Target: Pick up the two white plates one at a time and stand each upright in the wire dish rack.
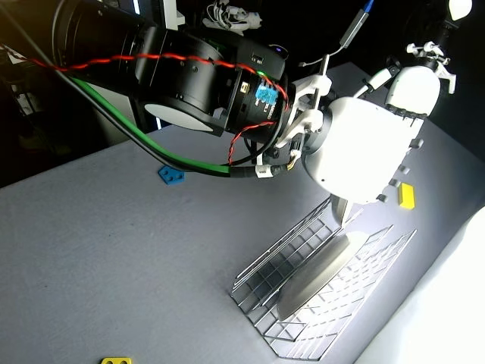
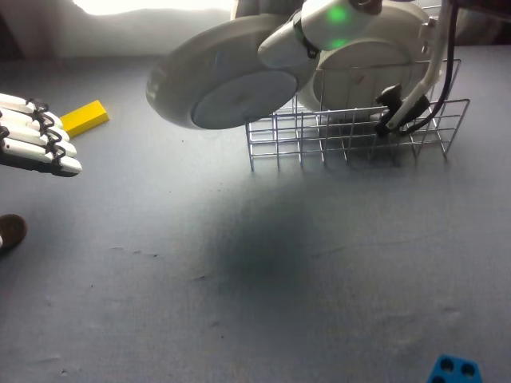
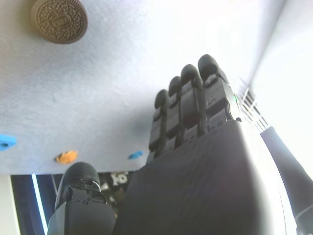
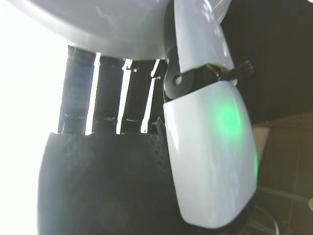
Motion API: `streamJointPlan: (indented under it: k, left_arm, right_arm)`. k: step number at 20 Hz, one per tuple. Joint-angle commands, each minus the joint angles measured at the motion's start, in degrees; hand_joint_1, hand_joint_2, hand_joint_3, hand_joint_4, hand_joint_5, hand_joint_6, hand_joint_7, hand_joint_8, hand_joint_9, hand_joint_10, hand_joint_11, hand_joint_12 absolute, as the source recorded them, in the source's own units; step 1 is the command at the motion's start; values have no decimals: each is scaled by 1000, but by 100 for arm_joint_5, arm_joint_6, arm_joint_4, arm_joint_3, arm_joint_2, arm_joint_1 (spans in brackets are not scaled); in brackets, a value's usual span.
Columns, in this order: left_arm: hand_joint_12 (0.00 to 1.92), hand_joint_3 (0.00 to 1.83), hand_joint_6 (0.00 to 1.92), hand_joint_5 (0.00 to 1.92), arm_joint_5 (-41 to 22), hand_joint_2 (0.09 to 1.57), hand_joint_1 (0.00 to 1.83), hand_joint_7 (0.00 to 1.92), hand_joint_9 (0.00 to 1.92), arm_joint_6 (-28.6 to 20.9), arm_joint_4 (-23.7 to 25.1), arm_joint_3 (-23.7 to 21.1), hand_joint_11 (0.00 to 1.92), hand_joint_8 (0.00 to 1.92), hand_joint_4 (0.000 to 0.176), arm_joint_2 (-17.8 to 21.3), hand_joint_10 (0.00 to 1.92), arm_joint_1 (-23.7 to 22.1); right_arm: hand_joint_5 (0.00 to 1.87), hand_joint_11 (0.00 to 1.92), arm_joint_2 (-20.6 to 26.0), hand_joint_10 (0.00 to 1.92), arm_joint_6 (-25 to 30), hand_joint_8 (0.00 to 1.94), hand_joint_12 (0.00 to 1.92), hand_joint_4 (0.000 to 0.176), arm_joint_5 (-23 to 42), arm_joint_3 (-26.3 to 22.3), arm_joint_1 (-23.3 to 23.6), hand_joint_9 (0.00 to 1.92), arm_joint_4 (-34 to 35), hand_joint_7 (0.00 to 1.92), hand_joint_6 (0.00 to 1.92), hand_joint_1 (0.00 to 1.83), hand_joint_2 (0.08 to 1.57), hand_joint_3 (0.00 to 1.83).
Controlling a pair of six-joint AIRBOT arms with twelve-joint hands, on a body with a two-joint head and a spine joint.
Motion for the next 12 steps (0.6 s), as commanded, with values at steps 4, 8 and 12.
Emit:
streamJointPlan:
  k: [4,8,12]
  left_arm:
    - [240,0,3,122,-79,1051,0,117,99,11,-337,-20,0,5,0,53,6,-60]
    - [261,0,1,116,-79,1050,0,116,103,11,-323,-20,0,4,0,52,3,-84]
    - [236,2,2,121,-79,1058,0,112,94,11,-307,-26,0,1,0,53,0,-87]
  right_arm:
    - [994,872,47,1026,-75,694,1063,0,907,183,-27,992,900,1120,974,1383,1072,0]
    - [989,862,31,1024,-75,715,1070,0,972,190,-57,991,1100,1120,963,1385,1072,1]
    - [994,874,-65,1010,-75,687,1061,0,973,400,-133,1000,1131,1137,958,1385,1068,0]
